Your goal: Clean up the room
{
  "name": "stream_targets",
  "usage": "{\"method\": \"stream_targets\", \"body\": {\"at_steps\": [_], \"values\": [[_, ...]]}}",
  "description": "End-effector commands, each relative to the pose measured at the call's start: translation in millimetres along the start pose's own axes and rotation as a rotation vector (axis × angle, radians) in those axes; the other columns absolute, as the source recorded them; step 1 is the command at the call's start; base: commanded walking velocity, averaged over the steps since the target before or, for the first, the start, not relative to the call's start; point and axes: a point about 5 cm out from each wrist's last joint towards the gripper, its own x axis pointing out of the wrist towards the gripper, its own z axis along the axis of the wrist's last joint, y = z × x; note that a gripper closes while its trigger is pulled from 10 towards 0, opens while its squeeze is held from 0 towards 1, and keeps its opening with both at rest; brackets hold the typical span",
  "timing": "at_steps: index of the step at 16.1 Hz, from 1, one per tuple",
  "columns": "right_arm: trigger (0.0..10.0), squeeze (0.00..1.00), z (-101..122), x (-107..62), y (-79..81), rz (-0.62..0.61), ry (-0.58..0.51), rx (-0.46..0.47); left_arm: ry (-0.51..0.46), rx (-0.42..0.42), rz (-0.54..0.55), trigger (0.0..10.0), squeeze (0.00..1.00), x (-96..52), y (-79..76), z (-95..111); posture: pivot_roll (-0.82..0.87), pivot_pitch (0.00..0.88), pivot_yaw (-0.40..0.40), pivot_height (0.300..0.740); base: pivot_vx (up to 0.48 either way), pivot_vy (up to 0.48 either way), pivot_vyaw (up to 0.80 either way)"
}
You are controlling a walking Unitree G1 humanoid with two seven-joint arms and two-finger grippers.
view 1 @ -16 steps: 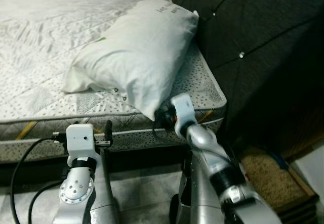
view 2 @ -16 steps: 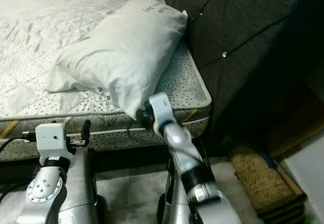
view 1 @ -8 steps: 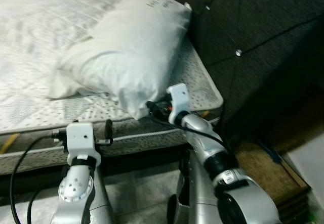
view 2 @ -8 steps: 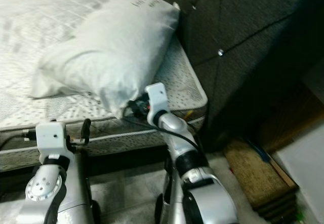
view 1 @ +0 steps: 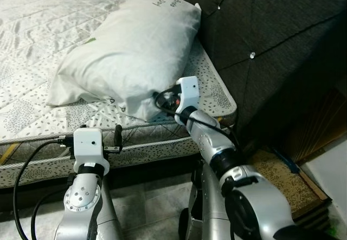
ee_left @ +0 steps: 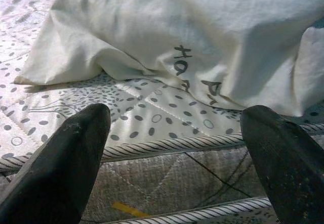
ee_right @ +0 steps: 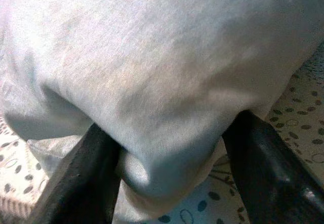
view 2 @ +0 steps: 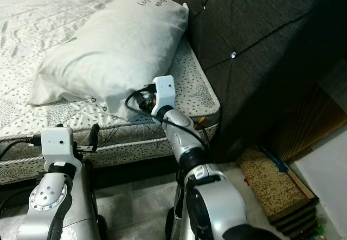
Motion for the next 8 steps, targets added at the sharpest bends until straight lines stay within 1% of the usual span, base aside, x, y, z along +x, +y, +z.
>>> {"method": "stream_targets", "body": {"at_steps": [1,3,6,8], "values": [[0.0,0.00,13.1,8.6,15.9,0.016,-0.045,0.058,-0.004,0.003,-0.006,10.0,0.00,1.6,-1.4,0.0,0.10,0.006,-0.119,0.464,0.000,0.000,0.00],[0.0,0.00,10.3,7.9,11.8,0.000,-0.028,0.078,-0.006,0.001,-0.005,10.0,0.00,2.5,-1.5,0.0,0.10,0.001,-0.121,0.464,0.000,0.000,0.00],[0.0,0.00,5.6,7.0,6.9,-0.017,-0.008,0.077,-0.015,0.000,-0.003,10.0,0.00,4.7,-2.5,1.0,0.10,0.000,-0.125,0.464,0.000,0.000,0.00],[0.0,0.00,4.2,7.2,6.4,-0.014,0.005,0.054,-0.018,-0.001,0.000,10.0,0.00,5.7,-1.5,1.4,0.10,0.000,-0.123,0.464,0.000,0.000,0.00]]}}
